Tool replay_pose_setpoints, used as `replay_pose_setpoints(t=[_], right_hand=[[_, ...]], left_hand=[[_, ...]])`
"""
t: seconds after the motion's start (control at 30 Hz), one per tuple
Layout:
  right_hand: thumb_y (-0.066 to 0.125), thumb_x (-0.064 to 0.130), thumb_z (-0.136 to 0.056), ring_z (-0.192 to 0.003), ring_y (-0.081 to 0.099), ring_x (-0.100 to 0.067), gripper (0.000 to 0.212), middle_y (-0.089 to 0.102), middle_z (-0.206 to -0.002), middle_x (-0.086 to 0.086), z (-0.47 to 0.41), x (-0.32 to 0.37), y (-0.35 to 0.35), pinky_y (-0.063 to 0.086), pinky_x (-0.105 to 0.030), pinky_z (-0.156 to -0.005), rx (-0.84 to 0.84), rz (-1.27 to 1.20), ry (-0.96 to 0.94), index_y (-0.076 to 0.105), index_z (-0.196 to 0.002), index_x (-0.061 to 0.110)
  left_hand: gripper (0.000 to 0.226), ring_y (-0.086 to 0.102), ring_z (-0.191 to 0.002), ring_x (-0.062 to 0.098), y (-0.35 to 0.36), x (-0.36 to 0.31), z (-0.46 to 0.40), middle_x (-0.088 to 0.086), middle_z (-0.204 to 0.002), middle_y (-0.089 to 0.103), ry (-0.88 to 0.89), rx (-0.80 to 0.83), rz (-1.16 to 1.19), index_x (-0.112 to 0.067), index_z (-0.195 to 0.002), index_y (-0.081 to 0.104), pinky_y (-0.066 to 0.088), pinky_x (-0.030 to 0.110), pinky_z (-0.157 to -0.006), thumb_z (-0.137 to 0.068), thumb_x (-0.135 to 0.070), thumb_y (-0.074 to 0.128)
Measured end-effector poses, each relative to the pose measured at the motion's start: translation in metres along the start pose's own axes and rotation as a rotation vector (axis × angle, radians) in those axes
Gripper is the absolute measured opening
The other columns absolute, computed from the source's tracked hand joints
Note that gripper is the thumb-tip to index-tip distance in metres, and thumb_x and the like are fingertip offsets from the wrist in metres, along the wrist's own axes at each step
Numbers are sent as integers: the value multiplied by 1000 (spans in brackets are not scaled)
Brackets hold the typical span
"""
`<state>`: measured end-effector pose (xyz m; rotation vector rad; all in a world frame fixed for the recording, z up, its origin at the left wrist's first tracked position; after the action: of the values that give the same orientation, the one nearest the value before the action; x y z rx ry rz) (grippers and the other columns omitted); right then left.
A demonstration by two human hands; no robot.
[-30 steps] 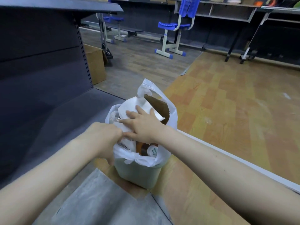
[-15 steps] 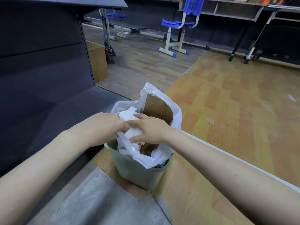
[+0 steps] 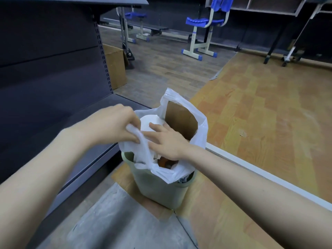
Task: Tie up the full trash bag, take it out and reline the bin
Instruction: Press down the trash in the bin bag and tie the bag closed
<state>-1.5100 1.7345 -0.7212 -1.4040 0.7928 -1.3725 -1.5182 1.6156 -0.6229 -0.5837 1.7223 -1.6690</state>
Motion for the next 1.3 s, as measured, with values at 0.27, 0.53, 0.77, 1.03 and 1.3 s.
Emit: replay_pose_setpoints(t=[0.27,0.53,0.77,1.03,1.3], right_hand=[[61,32,-78,-100,52,-23,45,57,-110,-9,65,-19,-106,41,-31,-82,-1164,-33,67,55,-117,9],[57,20,-89,-106,56,-19,14,63,-102,-4,52,-65,-111,36,-28,-78,-644,-380,170,60,-81,10],[42,16,-78,-64,33,-5,12,35,-67,6,42,-6,-93,29,-23,-62,-419,-491,-148,35,-68,18],[32,31,-94,-103,55,-21,37,62,-109,-3,41,24,-8,46,-44,-85,-478,-414,-283,59,-107,9],[31,38,-91,-89,55,-20,41,61,-90,-1,43,8,-15,45,-39,-79,-548,-529,-237,58,-97,7]], left_hand=[[40,52,-110,9,37,-14,-16,-15,-117,58,110,-20,367,-30,-109,63,42,30,-92,-79,-55,62],[7,47,-125,11,78,-25,-35,-16,-133,54,113,76,418,-61,-85,52,38,39,-105,-82,-65,48],[73,62,-90,26,87,-22,-44,-7,-87,56,5,126,473,-23,-96,65,50,43,-83,-67,-85,40],[22,44,-67,11,88,-20,-31,-8,-65,46,16,5,816,-34,-66,44,41,32,-66,-70,-13,38],[17,47,-102,-22,75,4,-9,-40,-98,59,98,-89,648,-42,-90,67,36,5,-89,-77,-35,74]])
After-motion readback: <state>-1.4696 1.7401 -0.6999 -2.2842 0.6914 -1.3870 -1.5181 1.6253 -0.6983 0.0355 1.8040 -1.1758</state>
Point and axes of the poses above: each hand's wrist, its own z-axis away from the middle knuckle, its own y-axis out of the palm, x = y × z, the point moved 6 cm from there along -z, towards the middle knuckle
